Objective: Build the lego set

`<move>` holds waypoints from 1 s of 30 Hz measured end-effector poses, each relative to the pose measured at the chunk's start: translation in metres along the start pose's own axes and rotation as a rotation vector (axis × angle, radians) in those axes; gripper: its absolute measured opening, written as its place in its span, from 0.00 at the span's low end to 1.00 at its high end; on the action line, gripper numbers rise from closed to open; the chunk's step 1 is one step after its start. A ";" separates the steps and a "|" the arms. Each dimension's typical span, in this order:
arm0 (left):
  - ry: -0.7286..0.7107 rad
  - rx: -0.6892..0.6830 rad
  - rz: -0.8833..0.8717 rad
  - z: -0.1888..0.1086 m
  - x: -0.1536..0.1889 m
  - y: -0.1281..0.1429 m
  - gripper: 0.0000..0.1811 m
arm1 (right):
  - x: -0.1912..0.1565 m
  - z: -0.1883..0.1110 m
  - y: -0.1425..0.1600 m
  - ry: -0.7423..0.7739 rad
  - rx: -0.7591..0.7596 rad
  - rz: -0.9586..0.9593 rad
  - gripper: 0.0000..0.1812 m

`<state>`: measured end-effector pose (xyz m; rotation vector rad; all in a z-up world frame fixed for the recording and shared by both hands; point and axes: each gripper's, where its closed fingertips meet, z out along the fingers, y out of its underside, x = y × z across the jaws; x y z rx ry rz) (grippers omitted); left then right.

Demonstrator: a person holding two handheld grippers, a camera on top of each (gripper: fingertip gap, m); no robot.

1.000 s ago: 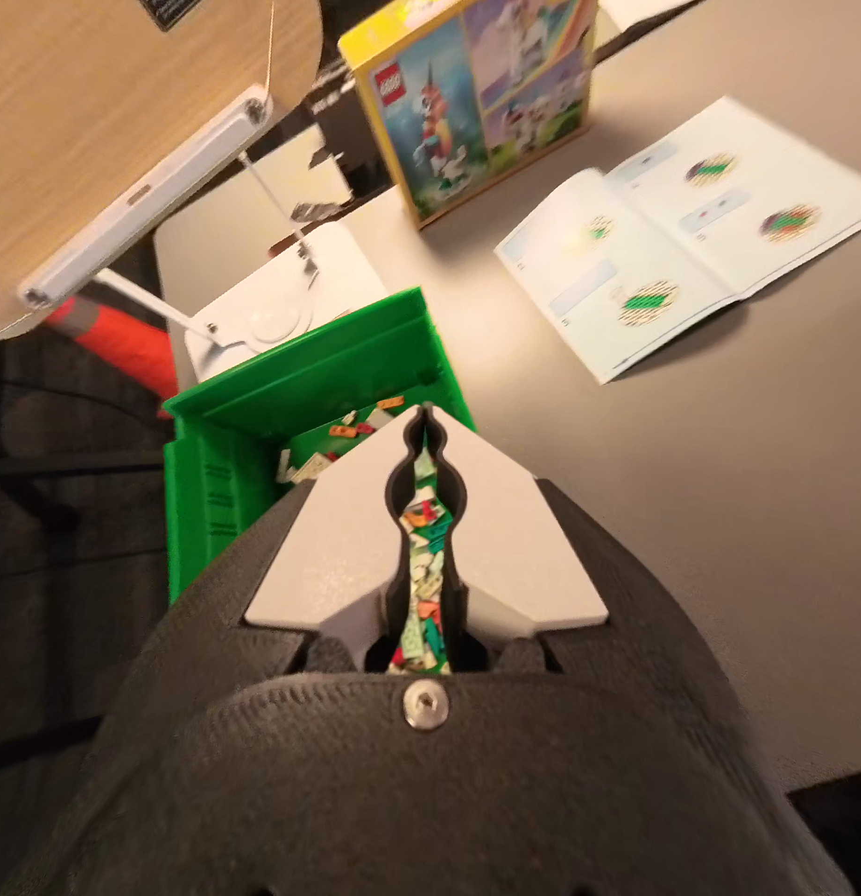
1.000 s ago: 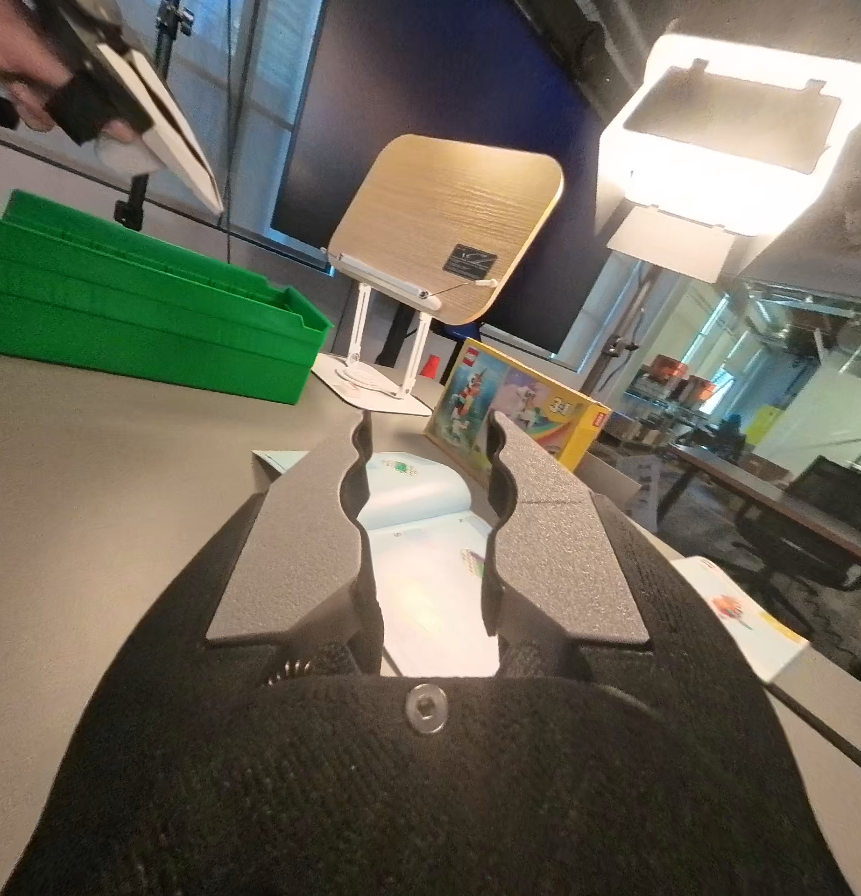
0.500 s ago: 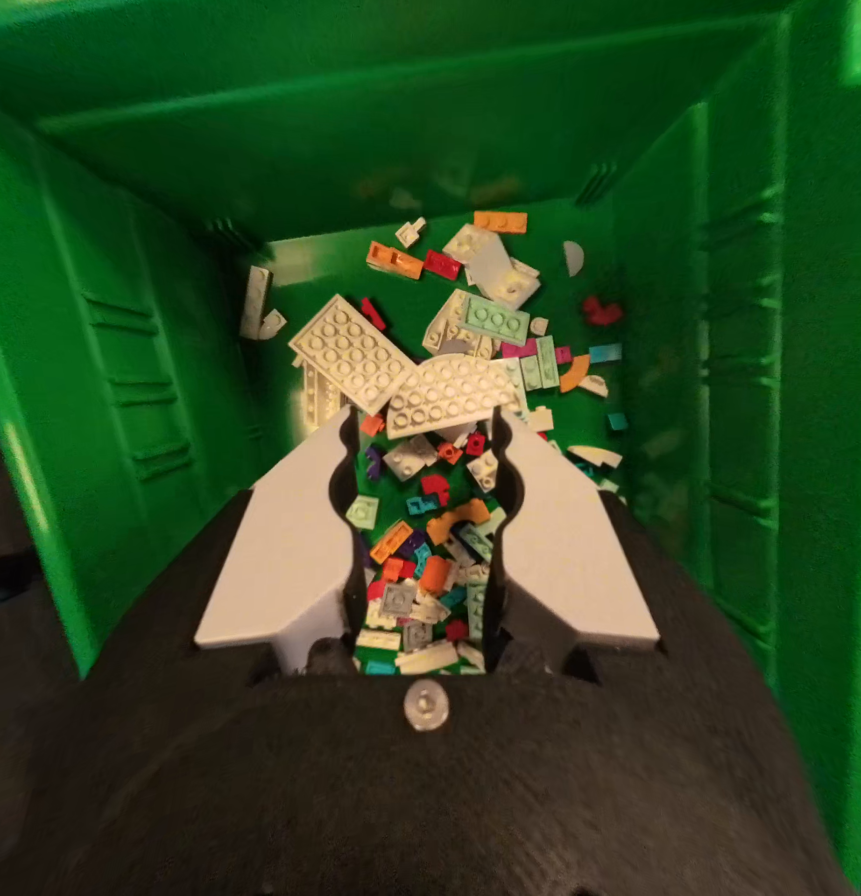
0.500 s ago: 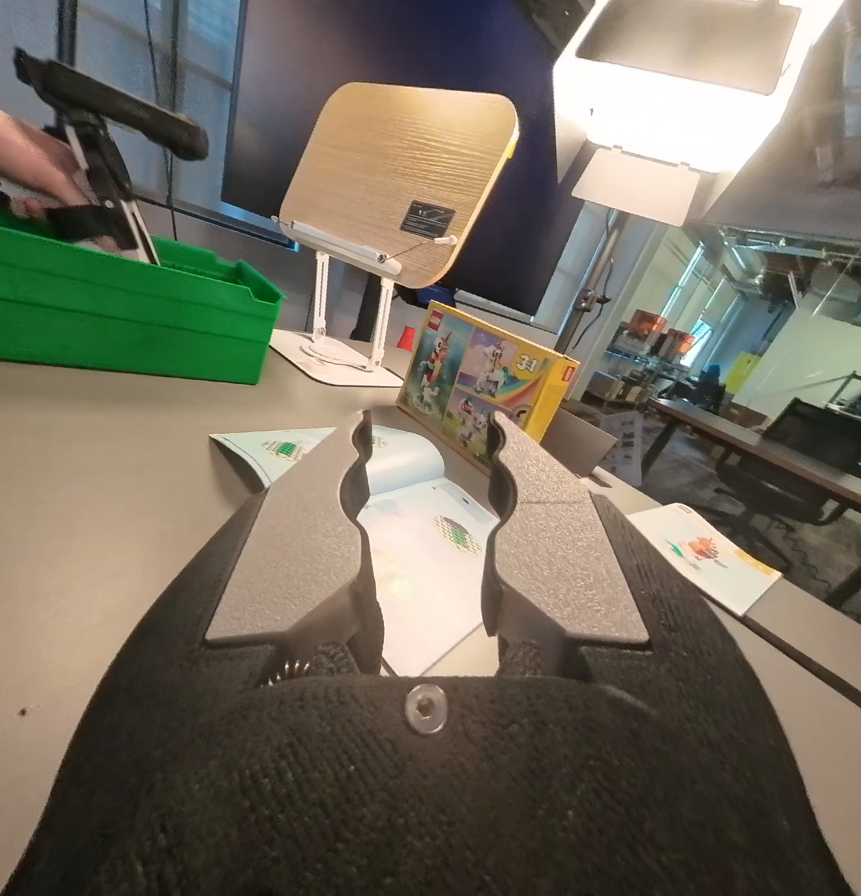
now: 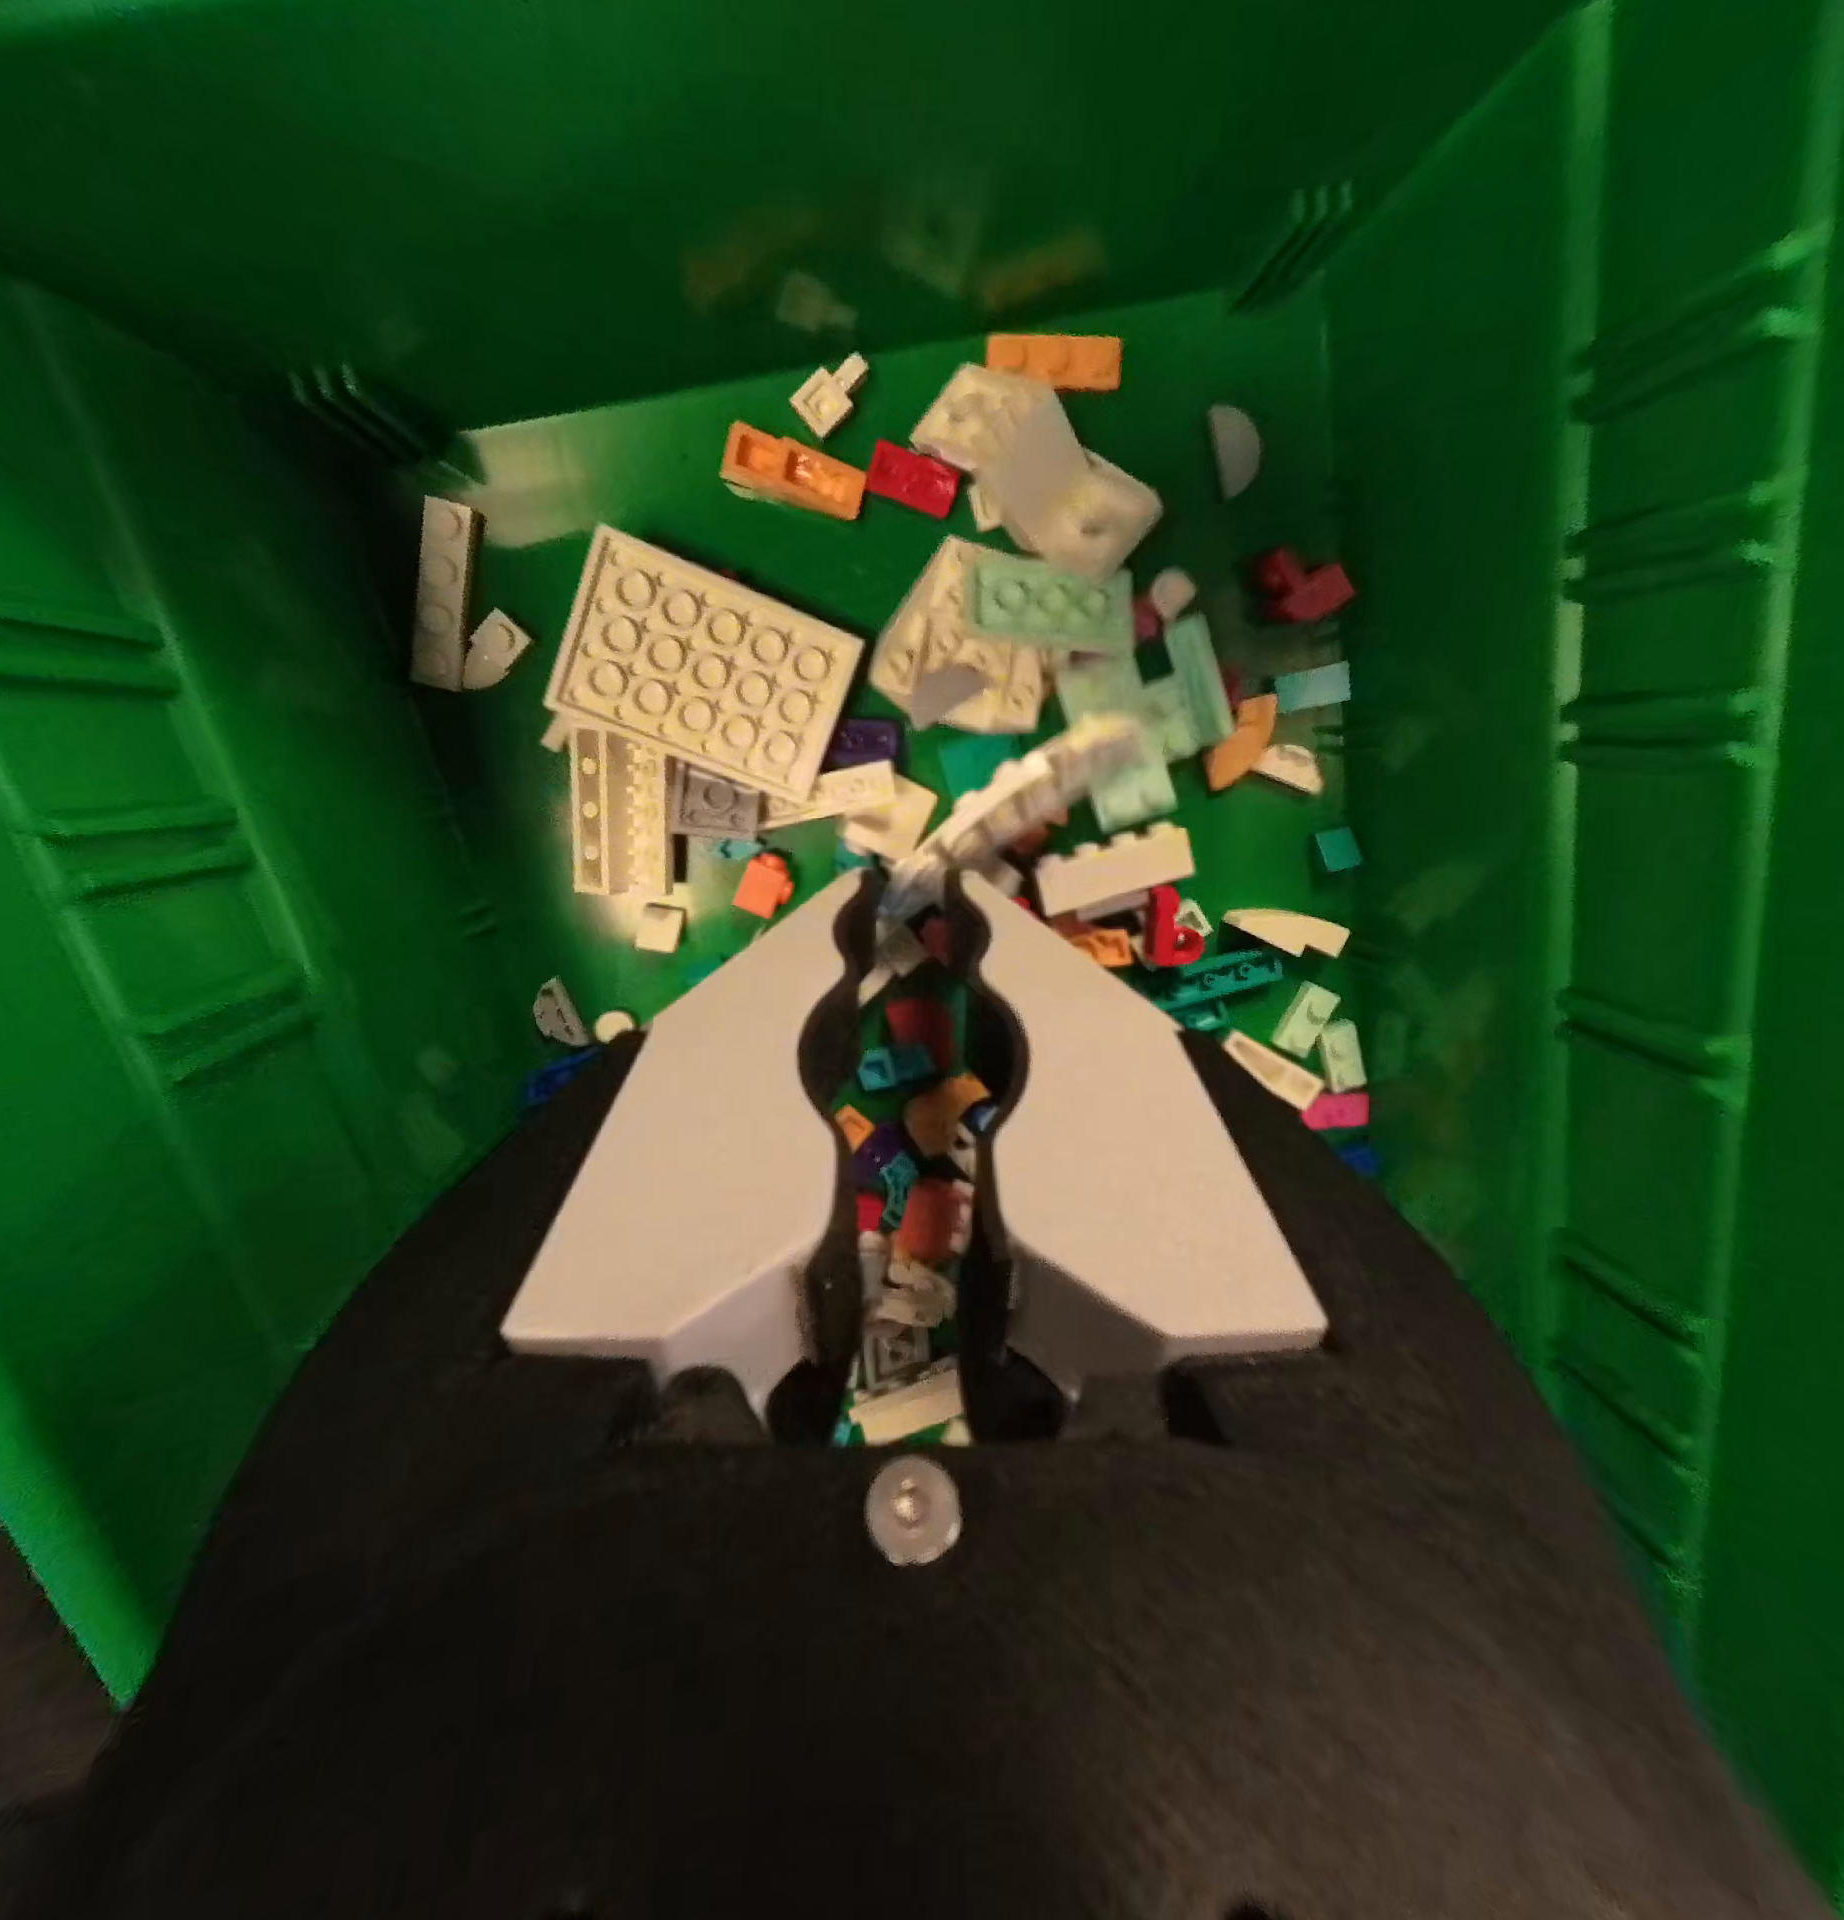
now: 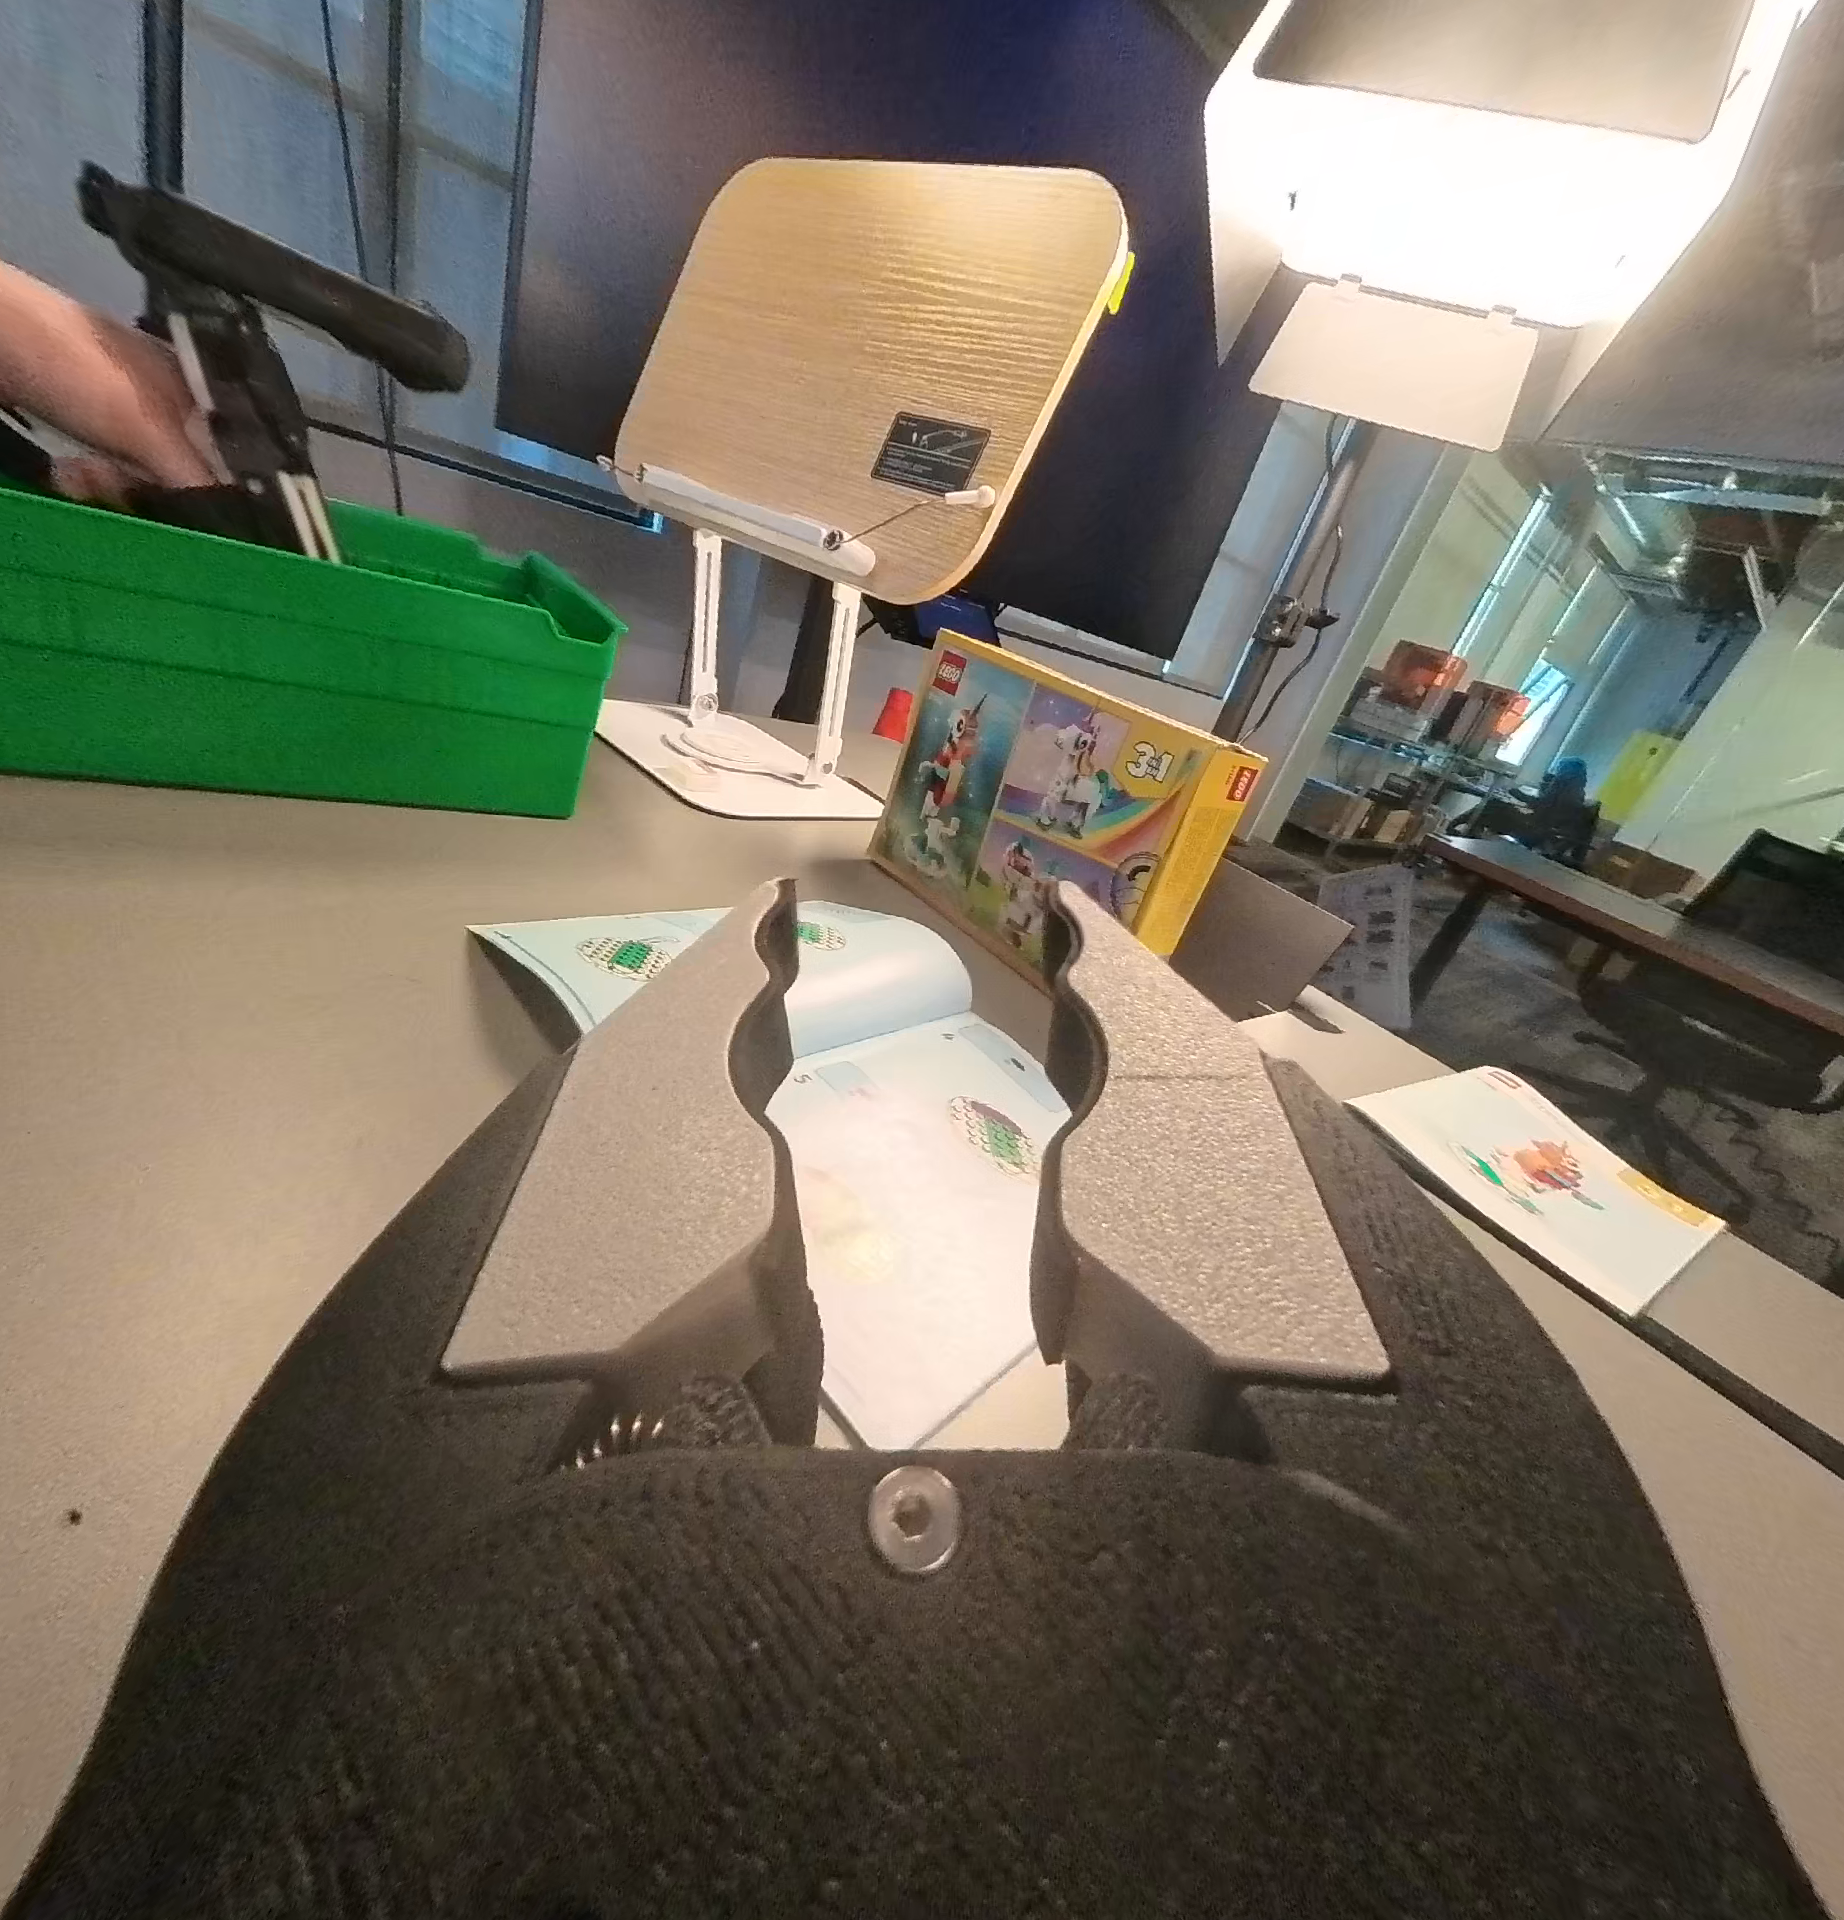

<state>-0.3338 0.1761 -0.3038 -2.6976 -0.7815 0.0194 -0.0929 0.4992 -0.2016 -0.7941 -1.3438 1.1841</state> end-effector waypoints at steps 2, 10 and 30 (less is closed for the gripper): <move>-0.009 0.040 0.019 -0.006 0.002 0.000 0.02 | -0.001 0.000 0.000 -0.006 -0.001 0.000 0.25; -0.139 0.404 0.094 -0.073 0.022 -0.020 0.01 | -0.002 0.000 -0.004 -0.016 0.015 -0.010 0.25; -0.014 0.822 1.118 0.005 0.353 -0.064 0.01 | 0.032 -0.022 0.014 -0.013 -0.057 -0.057 0.25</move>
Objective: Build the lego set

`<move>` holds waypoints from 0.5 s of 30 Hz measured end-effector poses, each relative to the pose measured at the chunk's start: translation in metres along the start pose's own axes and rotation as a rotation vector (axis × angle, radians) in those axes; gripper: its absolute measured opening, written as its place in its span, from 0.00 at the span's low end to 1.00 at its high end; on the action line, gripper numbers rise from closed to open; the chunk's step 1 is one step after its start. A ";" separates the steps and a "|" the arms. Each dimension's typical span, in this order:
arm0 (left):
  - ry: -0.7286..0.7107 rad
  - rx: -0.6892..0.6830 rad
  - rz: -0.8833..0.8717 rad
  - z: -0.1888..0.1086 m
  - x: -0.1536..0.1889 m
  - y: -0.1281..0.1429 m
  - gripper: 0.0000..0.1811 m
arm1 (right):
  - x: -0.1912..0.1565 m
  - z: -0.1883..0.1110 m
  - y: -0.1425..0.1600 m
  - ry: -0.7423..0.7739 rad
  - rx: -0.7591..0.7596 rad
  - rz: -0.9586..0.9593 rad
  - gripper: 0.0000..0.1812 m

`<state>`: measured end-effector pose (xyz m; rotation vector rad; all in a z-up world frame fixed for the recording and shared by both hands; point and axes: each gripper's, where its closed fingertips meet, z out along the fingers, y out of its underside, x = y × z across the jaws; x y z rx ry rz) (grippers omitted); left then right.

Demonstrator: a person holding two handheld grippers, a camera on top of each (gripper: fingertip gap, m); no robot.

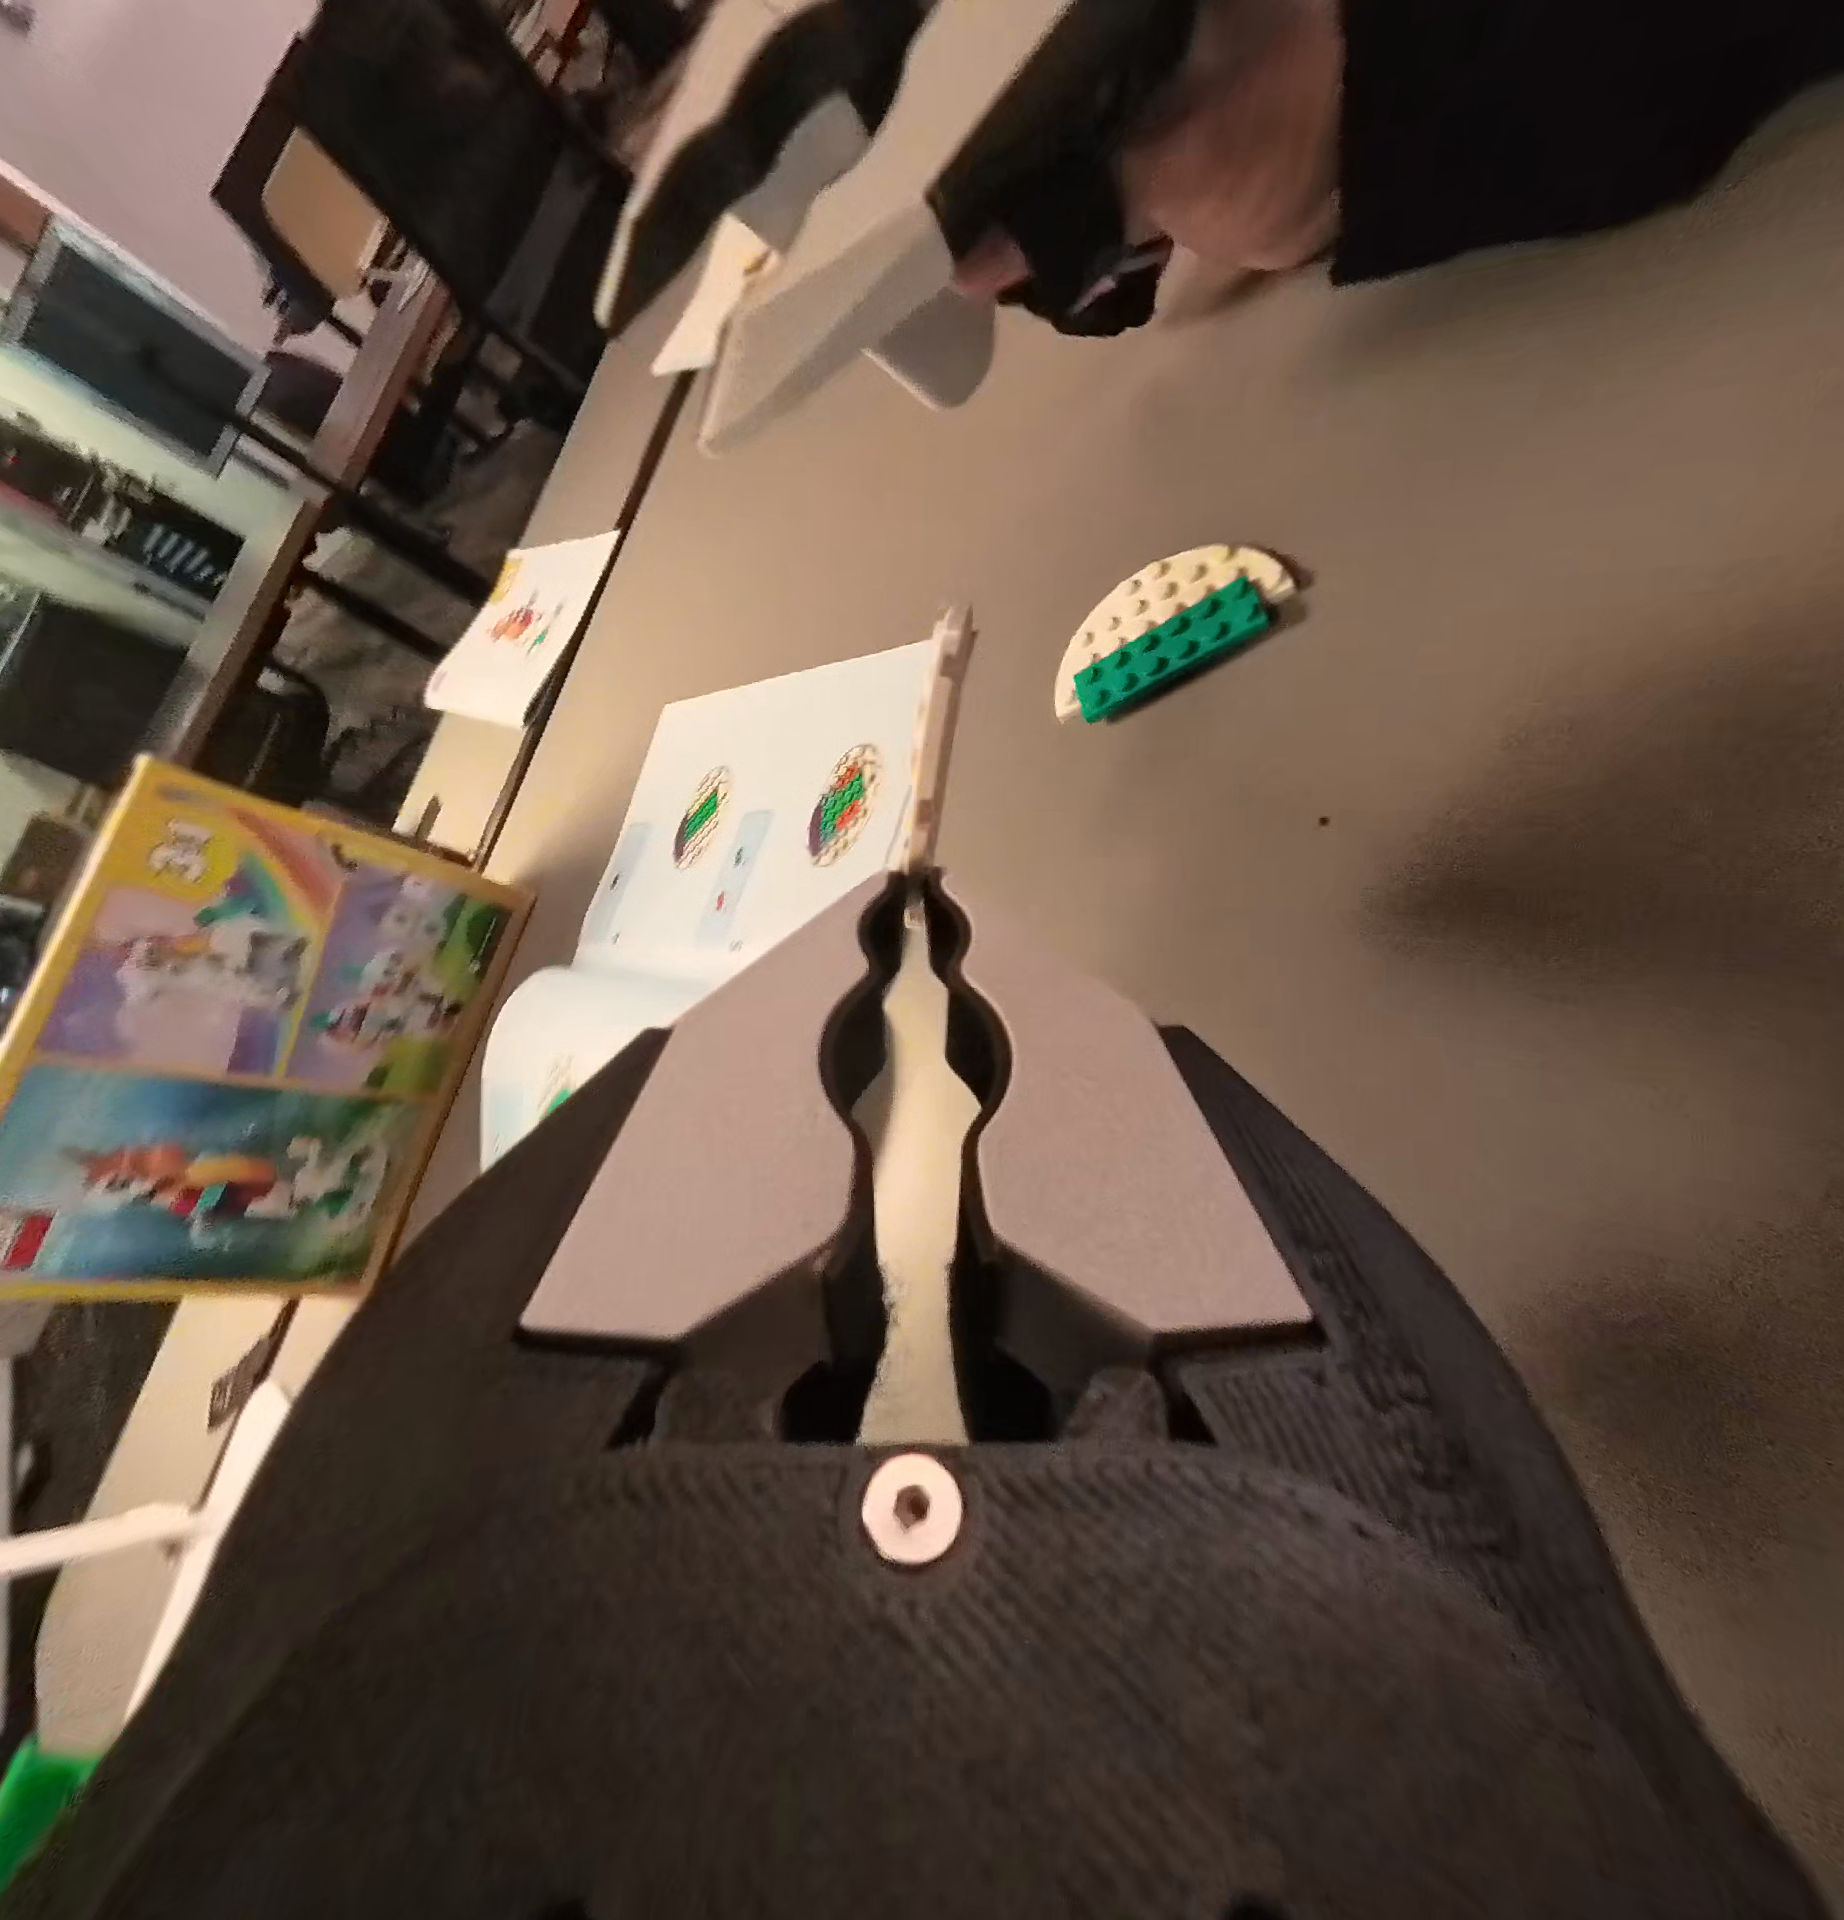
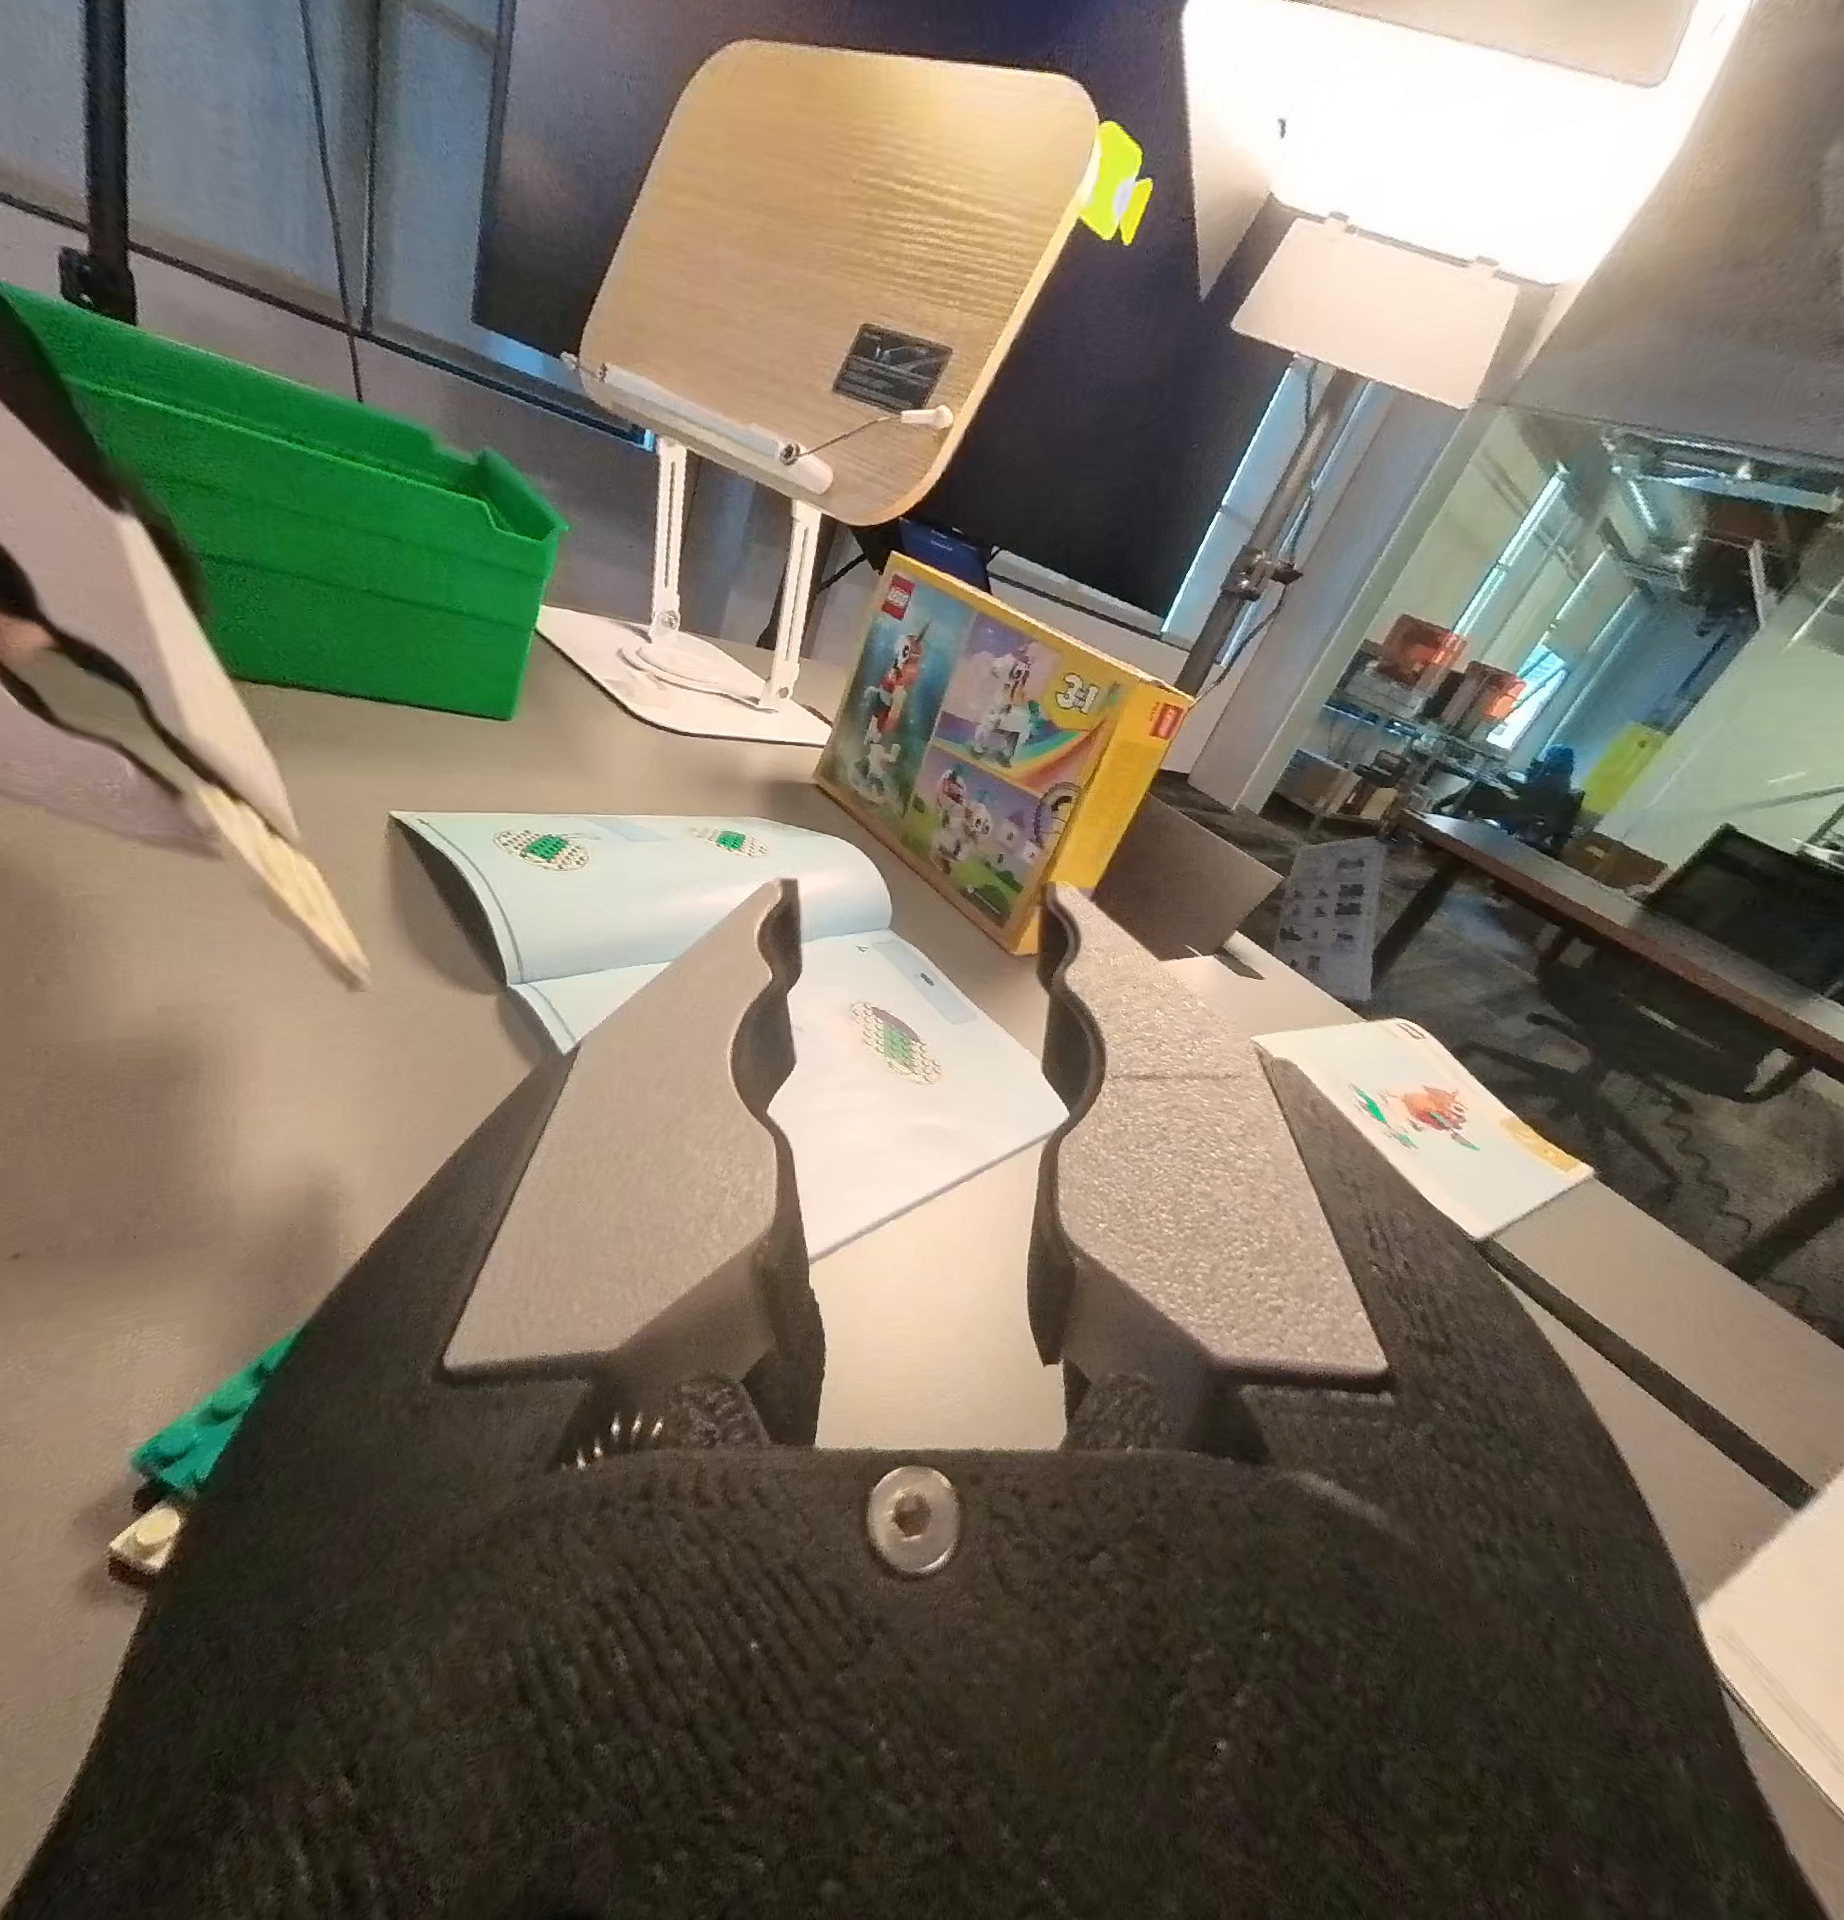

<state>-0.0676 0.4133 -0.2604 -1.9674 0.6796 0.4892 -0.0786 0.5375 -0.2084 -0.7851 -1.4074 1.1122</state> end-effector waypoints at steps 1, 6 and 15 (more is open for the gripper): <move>0.012 0.007 0.024 0.008 0.002 0.003 0.01 | 0.000 0.000 0.000 -0.001 0.000 -0.004 0.25; 0.100 0.045 0.147 0.025 0.015 0.010 0.02 | 0.001 0.001 0.000 0.002 0.000 0.000 0.25; 0.158 0.113 0.180 0.037 0.016 0.013 0.02 | 0.001 0.000 0.000 0.014 -0.013 -0.021 0.25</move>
